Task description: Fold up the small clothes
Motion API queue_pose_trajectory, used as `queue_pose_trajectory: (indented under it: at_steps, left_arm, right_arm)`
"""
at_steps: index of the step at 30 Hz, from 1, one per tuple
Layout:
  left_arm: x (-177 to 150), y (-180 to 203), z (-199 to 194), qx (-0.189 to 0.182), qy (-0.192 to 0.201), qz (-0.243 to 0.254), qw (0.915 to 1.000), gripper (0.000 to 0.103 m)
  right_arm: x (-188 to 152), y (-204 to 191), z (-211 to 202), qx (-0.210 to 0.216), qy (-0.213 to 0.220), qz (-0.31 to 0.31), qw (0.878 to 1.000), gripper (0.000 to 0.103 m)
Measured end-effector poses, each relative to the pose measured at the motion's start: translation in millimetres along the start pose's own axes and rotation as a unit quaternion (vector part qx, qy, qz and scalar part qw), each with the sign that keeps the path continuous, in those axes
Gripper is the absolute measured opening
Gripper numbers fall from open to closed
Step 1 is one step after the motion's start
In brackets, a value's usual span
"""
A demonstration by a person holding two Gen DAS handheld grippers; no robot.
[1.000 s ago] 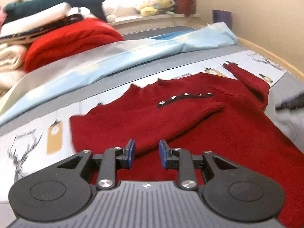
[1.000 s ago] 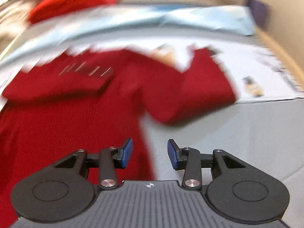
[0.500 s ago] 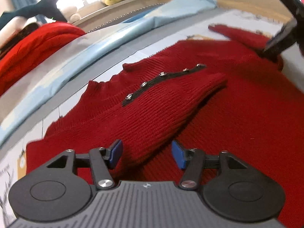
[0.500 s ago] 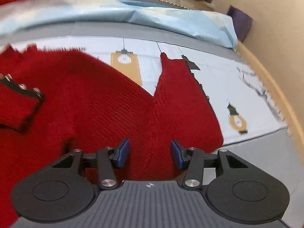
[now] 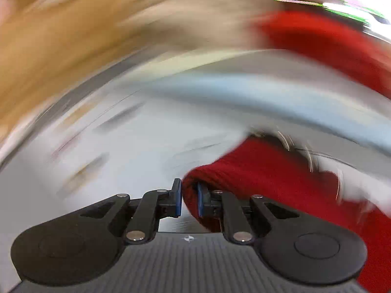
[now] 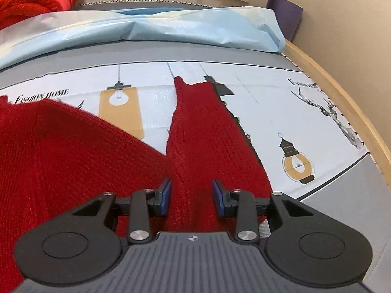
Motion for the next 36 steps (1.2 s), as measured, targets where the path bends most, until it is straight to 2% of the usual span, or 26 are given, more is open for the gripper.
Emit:
queue_pose_trajectory:
  at_steps: [1, 2, 3, 4, 6, 8, 9, 10, 12, 13, 14, 15, 16, 17, 18, 19, 21, 22, 24, 25, 27, 29, 31, 33, 35, 36]
  left_arm:
    - [1.2, -29.6, 16.9, 0.014, -0.045, -0.063, 0.9969, 0.018]
    - [-1.4, -44.0, 24.4, 0.024, -0.066, -0.095, 0.993, 0.018]
    - [-3.1, -46.7, 24.7, 0.044, -0.066, -0.096, 0.9922, 0.016]
    - [-4.3, -42.1, 21.9, 0.053, -0.058, -0.081, 0.9936, 0.016]
    - [-3.8, -26.5, 16.2, 0.012, -0.054, -0.061, 0.9966, 0.021]
    - [-1.8, -16.1, 8.9, -0.034, -0.059, -0.065, 0.9956, 0.021]
    - [-2.1, -12.9, 5.5, -0.047, -0.057, -0.062, 0.9953, 0.021]
    - [-1.2, -7.2, 2.3, -0.058, -0.057, -0.054, 0.9952, 0.021]
    - [-3.1, 7.7, -2.9, -0.073, -0.058, -0.04, 0.9948, 0.021]
    - [-4.3, 12.1, -5.2, -0.079, -0.056, -0.033, 0.9947, 0.021]
    - [-7.5, 15.2, -7.0, -0.083, -0.055, -0.026, 0.9947, 0.021]
    - [-9.3, 18.6, -5.7, -0.085, -0.058, -0.02, 0.9945, 0.021]
    - [-10.4, 21.0, -4.2, -0.087, -0.063, -0.016, 0.9941, 0.021]
    - [-12.3, 23.2, -3.4, -0.09, -0.068, -0.015, 0.9935, 0.021]
    - [-14.6, 24.2, -0.6, -0.093, -0.072, -0.014, 0.993, 0.021]
    - [-16.4, 25.6, -0.1, -0.095, -0.076, -0.013, 0.9924, 0.021]
    - [-18.6, 29.5, -1.8, -0.099, -0.083, -0.011, 0.9916, 0.021]
    - [-20.0, 31.4, -2.1, -0.101, -0.083, -0.008, 0.9914, 0.021]
    - [-22.0, 35.3, -2.5, -0.104, -0.084, 0.001, 0.9911, 0.023]
    - [-23.1, 36.9, -3.1, -0.106, -0.085, 0.004, 0.9908, 0.023]
    - [-24.4, 39.6, -3.8, -0.112, -0.088, 0.007, 0.9898, 0.023]
    - [-25.7, 42.6, -4.4, -0.117, -0.09, 0.012, 0.9889, 0.023]
    - [-27.5, 46.8, -4.5, -0.125, -0.096, 0.016, 0.9873, 0.023]
    - [-29.8, 51.9, -5.2, -0.135, -0.103, 0.022, 0.9853, 0.023]
    - [-32.9, 58.1, -6.4, -0.149, -0.111, 0.035, 0.982, 0.023]
    - [-34.8, 61.4, -7.0, -0.158, -0.116, 0.045, 0.9795, 0.025]
  right_arm:
    - [1.2, 1.5, 1.4, -0.002, 0.002, 0.004, 1.0, 0.036]
    - [2.5, 3.6, 3.0, -0.001, 0.003, 0.013, 1.0, 0.036]
    - [3.9, 6.1, 4.6, 0.002, 0.003, 0.024, 1.0, 0.032]
    - [5.5, 8.3, 6.4, 0.004, 0.004, 0.036, 0.999, 0.021]
    - [8.3, 14.9, 5.0, 0.009, 0.016, 0.063, 0.998, 0.013]
    - [11.0, 29.2, -4.4, 0.016, 0.05, 0.113, 0.992, 0.011]
    - [11.7, 41.4, -14.4, 0.015, 0.083, 0.153, 0.985, 0.011]
    - [10.7, 57.5, -27.4, 0.005, 0.123, 0.203, 0.971, 0.011]
    - [-2.7, 87.4, -43.1, -0.043, 0.165, 0.291, 0.942, 0.011]
    - [-13.8, 100.7, -40.5, -0.071, 0.15, 0.324, 0.932, 0.011]
    - [-25.2, 111.4, -30.7, -0.077, 0.116, 0.351, 0.926, 0.011]
    - [-38.6, 121.2, -15.9, -0.068, 0.068, 0.379, 0.92, 0.012]
    - [-55.2, 130.4, -2.8, -0.063, 0.024, 0.418, 0.906, 0.012]
    - [-65.1, 136.2, 3.9, -0.056, 0.004, 0.444, 0.894, 0.012]
    - [-72.1, 140.8, 7.0, -0.048, 0.001, 0.463, 0.885, 0.013]
    - [-72.0, 143.9, 6.8, -0.037, 0.014, 0.467, 0.883, 0.018]
    - [-66.3, 148.1, 7.9, -0.005, 0.039, 0.462, 0.886, 0.02]
    - [-65.7, 152.9, 10.6, 0.01, 0.047, 0.468, 0.883, 0.02]
    - [-70.2, 161.8, 16.8, 0.008, 0.041, 0.488, 0.872, 0.02]
    - [-75.4, 167.8, 20.3, 0.003, 0.033, 0.503, 0.864, 0.015]
    - [-80.1, 176.9, 22.2, 0.012, 0.042, 0.528, 0.848, 0.013]
    - [-80.4, 177.7, 11.9, -0.021, 0.045, 0.534, 0.844, 0.013]
    - [-80.1, 178.0, 9.0, -0.043, 0.024, 0.533, 0.845, 0.013]
    - [-80.3, 174.3, 11.2, -0.057, 0.008, 0.519, 0.853, 0.013]
    - [-65.6, 165.9, 9.3, -0.079, -0.004, 0.48, 0.873, 0.023]
    - [-63.8, 163.9, 5.8, -0.088, -0.006, 0.47, 0.878, 0.029]
Point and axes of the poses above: each gripper's, at about its wrist camera, not at the fingertips, and z roughly the way its jaws point, y to its right, x to its top, the point moved 1 cm from there along z, roughly the way its jaws point, and after that the axes turned 4 degrees about -z, right-handed, at the moved point
